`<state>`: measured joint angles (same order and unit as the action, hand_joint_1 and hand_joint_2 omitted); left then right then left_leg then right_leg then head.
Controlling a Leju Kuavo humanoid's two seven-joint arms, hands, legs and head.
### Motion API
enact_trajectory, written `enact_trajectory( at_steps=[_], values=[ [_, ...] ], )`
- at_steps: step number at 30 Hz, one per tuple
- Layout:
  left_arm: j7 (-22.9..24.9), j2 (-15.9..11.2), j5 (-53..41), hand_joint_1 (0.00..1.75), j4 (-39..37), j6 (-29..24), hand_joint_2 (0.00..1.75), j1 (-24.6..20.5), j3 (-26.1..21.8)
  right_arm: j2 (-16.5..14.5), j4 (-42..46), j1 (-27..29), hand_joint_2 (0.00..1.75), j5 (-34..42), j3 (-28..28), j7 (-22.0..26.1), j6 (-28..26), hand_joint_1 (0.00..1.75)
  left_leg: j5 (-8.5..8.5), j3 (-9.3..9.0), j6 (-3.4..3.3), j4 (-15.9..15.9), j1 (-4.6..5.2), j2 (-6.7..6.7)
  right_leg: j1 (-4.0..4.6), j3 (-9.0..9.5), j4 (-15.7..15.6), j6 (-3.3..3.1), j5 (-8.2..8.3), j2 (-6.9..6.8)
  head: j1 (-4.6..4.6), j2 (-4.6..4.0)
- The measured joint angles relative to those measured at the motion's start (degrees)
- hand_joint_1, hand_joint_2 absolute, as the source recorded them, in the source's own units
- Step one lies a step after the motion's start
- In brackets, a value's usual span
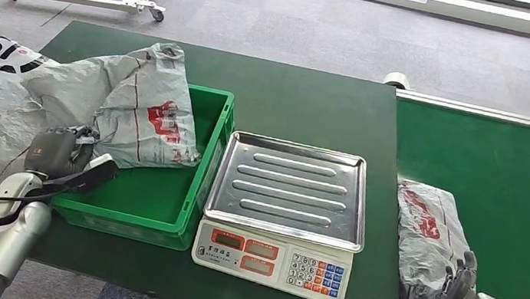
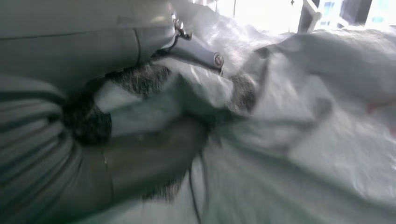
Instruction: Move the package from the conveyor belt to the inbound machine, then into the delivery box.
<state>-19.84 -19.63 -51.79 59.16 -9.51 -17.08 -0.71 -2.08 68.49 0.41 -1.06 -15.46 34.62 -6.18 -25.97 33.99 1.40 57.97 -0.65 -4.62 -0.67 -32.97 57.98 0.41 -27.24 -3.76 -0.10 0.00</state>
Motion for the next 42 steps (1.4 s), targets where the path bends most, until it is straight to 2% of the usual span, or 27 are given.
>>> enact_trajectory(
  at_steps=[3, 7, 12, 15, 23, 26, 36, 42],
  values=[
    [-0.38, 1.05, -1.91, 0.00, 5.41, 3.72, 0.00, 4.35, -2.58, -0.34, 0.88, 0.21, 0.00, -0.39, -1.36, -0.46, 0.65, 0.00, -0.12, -0.12, -0.07, -0.01, 0.08, 0.05, -0.10, 0.18, 0.00, 0.09, -0.09, -0.06, -0.01, 0.00],
    [1.47, 2.27, -3.78, 0.00, 10.31, 6.57, 0.00, 7.09, -3.68, -0.98, 2.02, 0.24, 0.00, -0.91, -1.96, -1.52, 0.95, 0.00, -0.10, -0.29, -0.10, -0.02, 0.08, 0.33, -0.13, 0.39, 0.00, 0.12, -0.18, -0.29, 0.01, 0.00],
    [-0.12, 3.93, -1.40, 0.00, 15.48, 6.53, 0.00, 10.17, -5.12, -1.69, 4.03, 0.88, 0.00, -0.89, -2.90, -2.30, 1.11, 0.00, 0.04, -0.28, -0.11, -0.02, 0.07, 0.38, -0.11, 0.41, 0.01, 0.10, -0.10, -0.35, 0.00, 0.00],
    [-2.77, 5.60, 1.85, 0.00, 18.88, 3.90, 0.00, 11.62, -6.53, -2.07, 5.27, 1.52, 0.00, -1.04, -3.52, -2.69, 1.37, 0.00, 0.05, -0.26, -0.10, -0.01, 0.07, 0.37, -0.12, 0.39, 0.01, 0.13, -0.06, -0.34, -0.01, 0.00],
    [-8.69, 9.61, 11.21, 0.00, 28.23, -4.70, 0.00, 12.04, -10.34, -3.61, 7.29, 2.16, 0.00, -1.81, -4.29, -2.98, 1.66, 0.00, 0.05, -0.23, -0.10, 0.00, 0.06, 0.37, -0.10, 0.36, 0.01, 0.14, -0.05, -0.34, 0.00, 0.00],
    [-9.55, 10.34, 15.94, 0.00, 32.35, -4.68, 0.00, 11.65, -11.31, -4.01, 7.35, 2.12, 0.00, -1.96, -4.30, -2.97, 1.68, 0.00, 0.05, -0.23, -0.10, 0.00, 0.06, 0.38, -0.10, 0.37, 0.01, 0.14, -0.06, -0.35, 0.00, 0.00],
    [-11.29, 12.07, 20.77, 0.00, 38.83, -3.80, 0.00, 11.57, -12.29, -4.53, 7.35, 1.49, 0.00, -1.94, -4.44, -2.56, 1.25, 0.00, 0.06, -0.23, -0.11, 0.00, 0.07, 0.38, -0.11, 0.38, 0.01, 0.15, -0.05, -0.34, 0.01, 0.00],
    [-12.21, 14.41, 24.12, 0.00, 42.56, -2.54, 0.00, 14.24, -12.29, -4.82, 8.60, 1.61, 0.00, -1.42, -4.76, -1.24, 0.26, 0.00, 0.04, -0.22, -0.11, 0.00, 0.09, 0.37, -0.13, 0.34, 0.01, 0.15, -0.06, -0.34, 0.00, 0.00]
  ],
)
